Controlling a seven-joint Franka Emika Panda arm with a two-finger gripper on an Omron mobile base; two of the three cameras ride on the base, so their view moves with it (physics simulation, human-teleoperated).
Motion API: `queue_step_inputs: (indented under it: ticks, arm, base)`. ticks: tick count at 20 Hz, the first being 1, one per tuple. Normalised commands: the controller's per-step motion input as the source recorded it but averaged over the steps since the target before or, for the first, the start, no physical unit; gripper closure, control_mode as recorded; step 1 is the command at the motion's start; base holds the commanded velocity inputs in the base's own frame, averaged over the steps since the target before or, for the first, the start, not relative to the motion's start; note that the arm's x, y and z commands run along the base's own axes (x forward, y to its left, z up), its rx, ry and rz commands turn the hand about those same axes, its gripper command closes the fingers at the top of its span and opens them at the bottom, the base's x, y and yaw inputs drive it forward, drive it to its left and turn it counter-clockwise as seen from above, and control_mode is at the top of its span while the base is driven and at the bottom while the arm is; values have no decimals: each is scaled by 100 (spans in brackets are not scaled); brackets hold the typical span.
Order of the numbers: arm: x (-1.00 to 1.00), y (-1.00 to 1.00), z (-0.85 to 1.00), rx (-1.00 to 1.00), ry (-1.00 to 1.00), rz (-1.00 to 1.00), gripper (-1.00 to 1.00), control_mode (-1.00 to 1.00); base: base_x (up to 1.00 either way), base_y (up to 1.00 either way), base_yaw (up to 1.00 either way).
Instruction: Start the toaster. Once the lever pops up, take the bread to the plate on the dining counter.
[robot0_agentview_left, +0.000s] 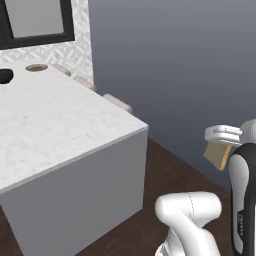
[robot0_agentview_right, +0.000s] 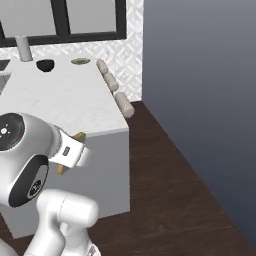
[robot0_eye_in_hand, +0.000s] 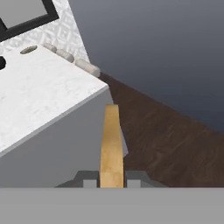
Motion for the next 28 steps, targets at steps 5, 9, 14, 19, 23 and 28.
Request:
queue_step_inputs:
  ticks: [5, 9, 14, 19, 23, 28]
  arm:
    - [0, 0, 0, 0, 0, 0, 100, 100]
    - [0, 0, 0, 0, 0, 0, 100, 100]
    - [0, 0, 0, 0, 0, 0, 100, 100]
    - [0, 0, 0, 0, 0, 0, 100, 100]
    - [0, 0, 0, 0, 0, 0, 100, 100]
    - [0, 0, 0, 0, 0, 0, 100, 100]
  base:
    - [100, -57, 23]
    - [100, -53, 30]
    - [99, -58, 33]
    - [74, -68, 31]
    - [52, -73, 23]
    - [93, -49, 20]
